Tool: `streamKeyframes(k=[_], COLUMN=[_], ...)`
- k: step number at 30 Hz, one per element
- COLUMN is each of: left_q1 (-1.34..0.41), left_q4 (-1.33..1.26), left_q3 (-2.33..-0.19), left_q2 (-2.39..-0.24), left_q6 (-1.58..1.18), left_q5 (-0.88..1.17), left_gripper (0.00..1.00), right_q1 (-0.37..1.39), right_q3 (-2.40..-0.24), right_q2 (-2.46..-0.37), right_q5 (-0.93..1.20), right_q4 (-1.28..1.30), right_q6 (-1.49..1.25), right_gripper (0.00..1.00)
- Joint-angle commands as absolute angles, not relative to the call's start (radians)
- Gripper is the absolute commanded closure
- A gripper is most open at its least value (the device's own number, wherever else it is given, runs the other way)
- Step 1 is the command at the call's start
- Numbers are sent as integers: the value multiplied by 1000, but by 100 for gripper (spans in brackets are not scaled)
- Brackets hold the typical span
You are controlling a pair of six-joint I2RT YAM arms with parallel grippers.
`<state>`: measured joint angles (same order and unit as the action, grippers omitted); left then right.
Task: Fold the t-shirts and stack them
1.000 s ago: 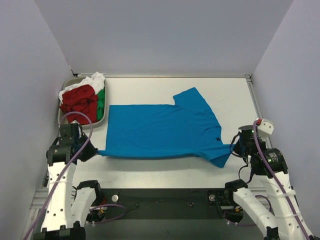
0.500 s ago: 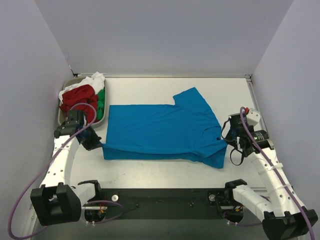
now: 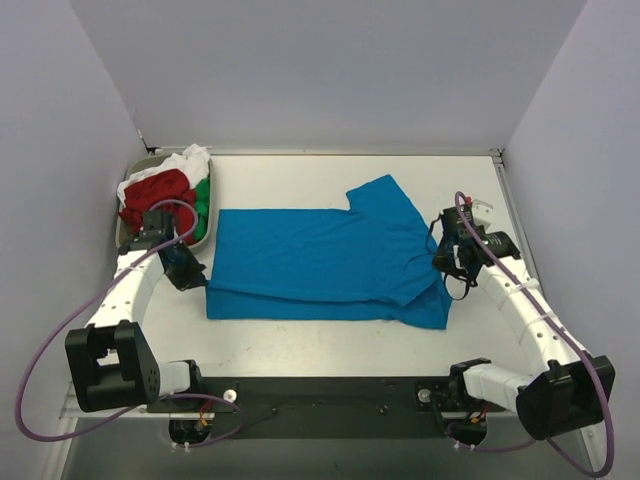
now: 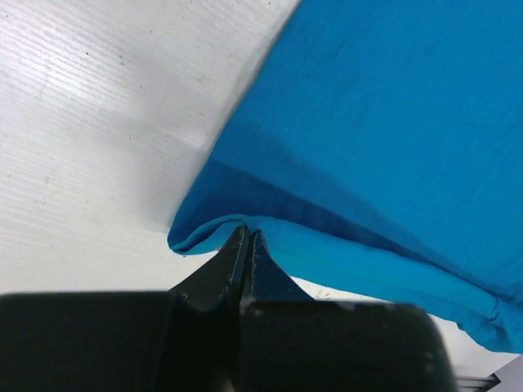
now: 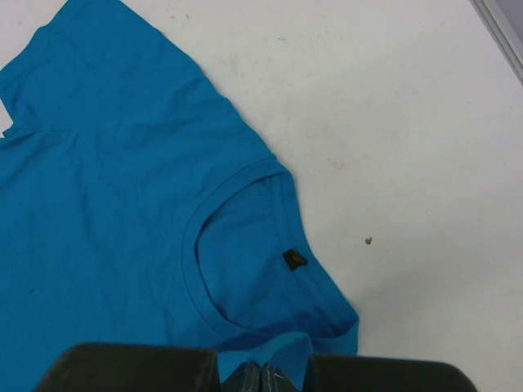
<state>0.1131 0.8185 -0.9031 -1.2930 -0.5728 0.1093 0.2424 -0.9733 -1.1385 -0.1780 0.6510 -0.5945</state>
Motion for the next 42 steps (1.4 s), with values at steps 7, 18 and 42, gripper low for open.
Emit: streamKeyframes(k=[7,18,42], left_q1=[118,117,15], left_q4=[753,721,696], left_q3=[-948,-963,-1112], left_q2=[-1308,-1365,-1670], left_q6=[-560,-575,-640], left_q5=[86,75,-26], left_gripper=[100,100,100], right_q1=[244,291,301], right_q3=[-1117,-1180,-1308], right_q2=[-1218,-1347,-1666], right_q5=[-178,-186,-216], right_q4=[623,591,512], right_q6=[-558,-546,-566], right_gripper=[100,100,100])
